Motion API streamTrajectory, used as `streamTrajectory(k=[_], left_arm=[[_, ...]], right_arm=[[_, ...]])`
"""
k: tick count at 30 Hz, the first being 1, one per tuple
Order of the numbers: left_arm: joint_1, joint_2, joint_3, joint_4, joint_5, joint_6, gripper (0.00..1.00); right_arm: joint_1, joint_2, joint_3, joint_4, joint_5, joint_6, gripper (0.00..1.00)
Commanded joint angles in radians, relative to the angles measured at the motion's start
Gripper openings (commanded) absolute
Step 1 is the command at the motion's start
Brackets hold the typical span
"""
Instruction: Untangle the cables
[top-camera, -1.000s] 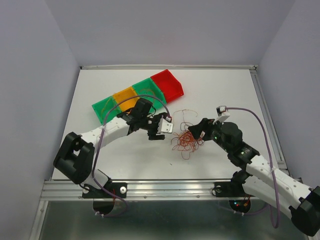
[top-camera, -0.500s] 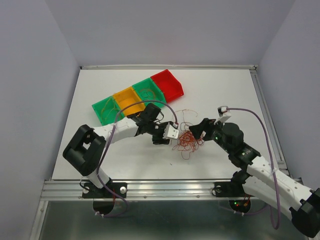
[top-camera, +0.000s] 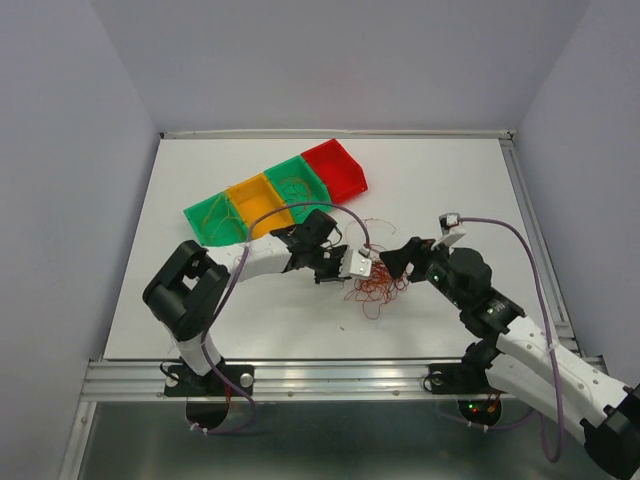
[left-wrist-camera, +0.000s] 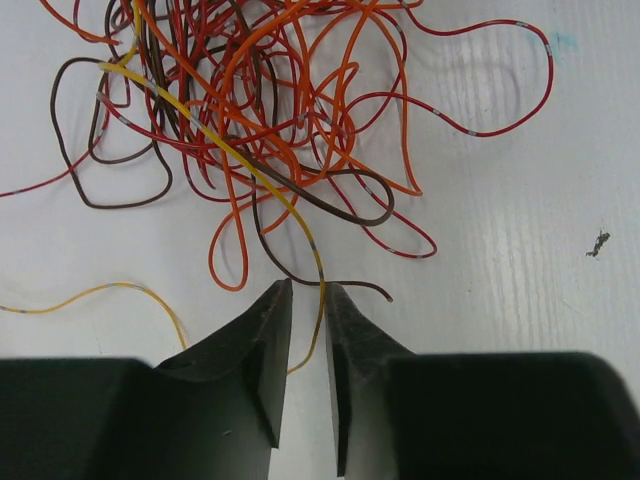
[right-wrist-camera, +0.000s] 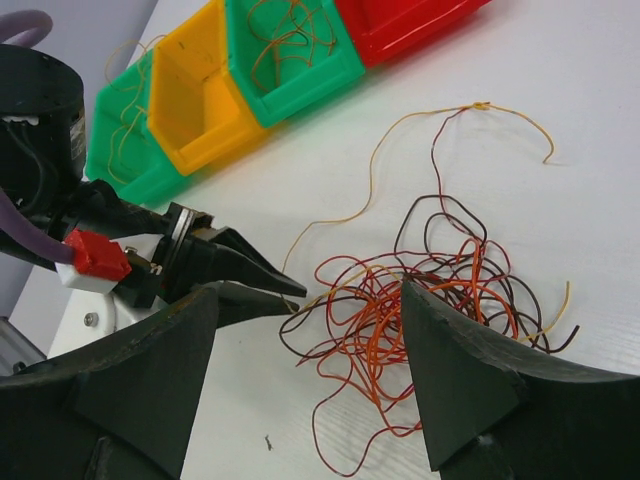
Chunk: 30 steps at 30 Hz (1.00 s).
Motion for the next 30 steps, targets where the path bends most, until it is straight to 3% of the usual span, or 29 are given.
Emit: streamTrajectory(k=[1,2,12,18,21,24,28,30], left_arm=[[-0.012,-0.002,0.042,0.021,-0.022,-0.021,0.17],[-0.012,-0.007,0.04,0.026,-0.039,-0.023,0.0],[0.036,-0.176,-0.023,0.168,-0.277,-0.208,0.0],[0.097,-0.355,0.062,0.096,-0.292,-0.28,0.0],[0.097,-0.429,0.144,0.047,-0.324,-0.323,0.0],[0.097,-0.438,0.316,-0.055,-0.369,-0.366,0.0],[0.097,-0.423,0.58,-0.152,-0.435,-0.4,0.0],[0.097,-0.423,0.643,-0.171,-0.482,-0.403,0.0]], right_arm=[[0.008,-0.026,-0.032,0.022,0.011,0.006,0.78],[0.008,-0.028,-0.035,0.022,0.011,0.007,0.78],[0.008,0.144,-0.03,0.091,-0.081,-0.051,0.82],[0.01,0.193,-0.029,0.198,-0.088,-0.108,0.84],[0.01,0.26,0.016,0.247,-0.088,-0.143,0.84],[0.011,0.325,0.086,0.28,-0.167,-0.187,0.84],[0.017,0.447,0.149,0.304,-0.155,-0.218,0.85],[0.02,0.466,0.143,0.338,-0.152,-0.22,0.85]])
